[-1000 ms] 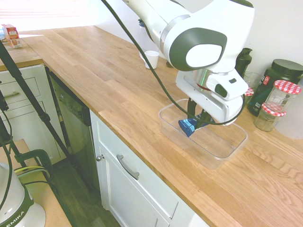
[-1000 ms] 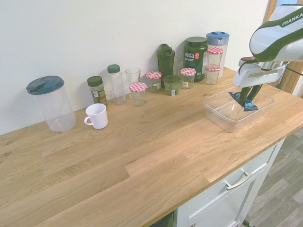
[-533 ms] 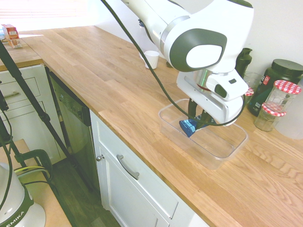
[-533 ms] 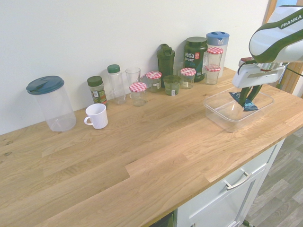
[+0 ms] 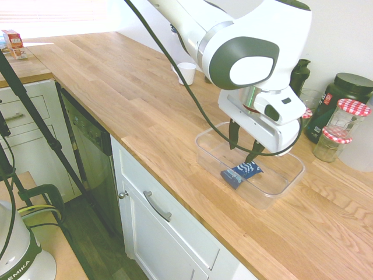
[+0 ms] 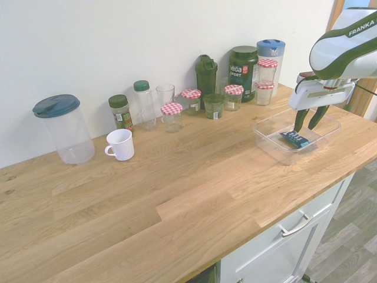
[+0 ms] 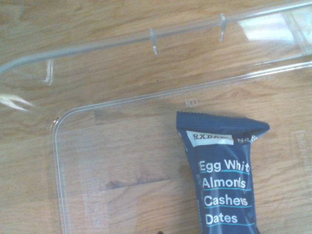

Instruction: Put the protein bar into the container

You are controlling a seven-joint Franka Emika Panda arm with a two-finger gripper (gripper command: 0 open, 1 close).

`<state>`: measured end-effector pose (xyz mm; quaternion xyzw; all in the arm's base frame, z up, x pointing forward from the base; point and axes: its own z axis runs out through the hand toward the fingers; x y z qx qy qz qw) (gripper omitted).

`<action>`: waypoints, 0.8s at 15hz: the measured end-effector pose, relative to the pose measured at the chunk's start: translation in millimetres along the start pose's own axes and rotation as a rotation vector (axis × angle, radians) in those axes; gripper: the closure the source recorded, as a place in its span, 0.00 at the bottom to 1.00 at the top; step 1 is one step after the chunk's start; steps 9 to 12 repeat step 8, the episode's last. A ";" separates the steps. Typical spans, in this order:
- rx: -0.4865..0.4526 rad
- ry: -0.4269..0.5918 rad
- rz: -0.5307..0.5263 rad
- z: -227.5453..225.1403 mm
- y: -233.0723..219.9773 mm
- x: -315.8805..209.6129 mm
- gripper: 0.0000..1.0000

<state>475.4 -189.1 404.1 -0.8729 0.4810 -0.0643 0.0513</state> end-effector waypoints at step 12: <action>0.115 0.052 -0.032 -68.2 2.4 -17.9 0.00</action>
